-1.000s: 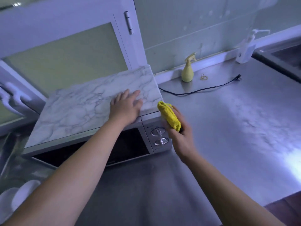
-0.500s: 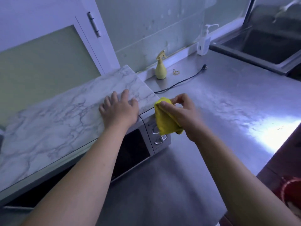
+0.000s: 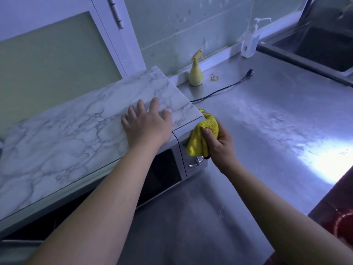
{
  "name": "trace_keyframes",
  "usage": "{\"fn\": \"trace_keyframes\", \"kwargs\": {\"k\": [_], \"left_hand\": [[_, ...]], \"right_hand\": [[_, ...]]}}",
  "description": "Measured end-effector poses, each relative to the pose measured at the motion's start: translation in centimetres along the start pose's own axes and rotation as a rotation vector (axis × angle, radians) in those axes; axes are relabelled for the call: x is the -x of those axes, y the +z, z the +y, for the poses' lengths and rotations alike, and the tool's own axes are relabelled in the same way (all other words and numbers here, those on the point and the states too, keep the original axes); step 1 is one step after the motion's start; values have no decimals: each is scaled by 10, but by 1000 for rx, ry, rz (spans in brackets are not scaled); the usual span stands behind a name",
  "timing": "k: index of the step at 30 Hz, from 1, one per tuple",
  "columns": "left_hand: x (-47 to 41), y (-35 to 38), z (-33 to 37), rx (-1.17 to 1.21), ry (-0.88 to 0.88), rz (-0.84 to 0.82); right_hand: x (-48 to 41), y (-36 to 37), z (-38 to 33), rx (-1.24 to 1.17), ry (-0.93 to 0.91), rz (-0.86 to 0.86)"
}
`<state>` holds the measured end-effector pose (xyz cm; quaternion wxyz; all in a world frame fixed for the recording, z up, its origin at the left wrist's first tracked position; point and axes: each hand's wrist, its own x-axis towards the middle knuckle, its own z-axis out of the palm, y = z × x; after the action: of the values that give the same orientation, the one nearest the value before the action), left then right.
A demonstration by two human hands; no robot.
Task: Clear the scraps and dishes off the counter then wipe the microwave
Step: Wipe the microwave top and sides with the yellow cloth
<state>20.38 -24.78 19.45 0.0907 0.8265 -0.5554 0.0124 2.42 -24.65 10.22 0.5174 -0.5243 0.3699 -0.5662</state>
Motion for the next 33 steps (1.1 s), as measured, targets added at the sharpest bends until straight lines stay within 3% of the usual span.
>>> {"fn": "trace_keyframes", "kwargs": {"k": [9, 21, 23, 25, 28, 33], "left_hand": [[1, 0, 0, 3, -23, 19], [3, -5, -1, 52, -55, 31], [3, -6, -1, 59, -67, 33], [3, -5, -2, 59, -68, 40], [2, -4, -2, 73, -72, 62], [4, -7, 1, 98, -87, 77]], "right_hand": [[44, -48, 107, 240, 328, -141], [20, -79, 100, 518, 490, -423], [28, -83, 94, 417, 613, -310], [41, -92, 79, 150, 723, -162], [44, -105, 49, -145, 675, -57], [-3, -93, -12, -434, 393, -272]]}}
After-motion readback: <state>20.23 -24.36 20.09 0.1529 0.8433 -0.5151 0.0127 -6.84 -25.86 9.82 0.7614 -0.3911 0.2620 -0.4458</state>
